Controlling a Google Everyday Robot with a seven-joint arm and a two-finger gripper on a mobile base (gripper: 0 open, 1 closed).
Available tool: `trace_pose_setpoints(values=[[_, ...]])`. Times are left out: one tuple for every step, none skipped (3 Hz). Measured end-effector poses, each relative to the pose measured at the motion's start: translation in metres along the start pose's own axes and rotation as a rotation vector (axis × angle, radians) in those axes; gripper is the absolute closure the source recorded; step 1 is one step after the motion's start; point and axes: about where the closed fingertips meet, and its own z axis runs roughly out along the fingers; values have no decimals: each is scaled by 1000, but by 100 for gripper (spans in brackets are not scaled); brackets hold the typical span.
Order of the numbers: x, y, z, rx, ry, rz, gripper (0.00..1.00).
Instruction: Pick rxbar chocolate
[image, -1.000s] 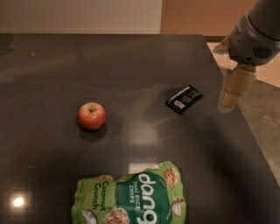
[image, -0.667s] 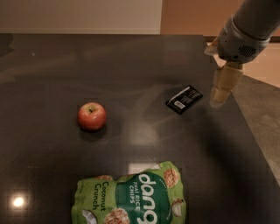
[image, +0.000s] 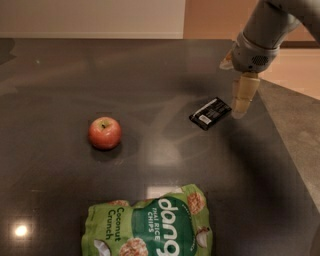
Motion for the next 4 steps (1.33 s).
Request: trace_pose_setpoints(values=[[-4,-9,24,-22,10,-62,0],[-11,-9,45,-42,3,-127,0],[-15,-2,56,-66,-5,-194,0],[-19,3,64,-92,-9,-250,0]])
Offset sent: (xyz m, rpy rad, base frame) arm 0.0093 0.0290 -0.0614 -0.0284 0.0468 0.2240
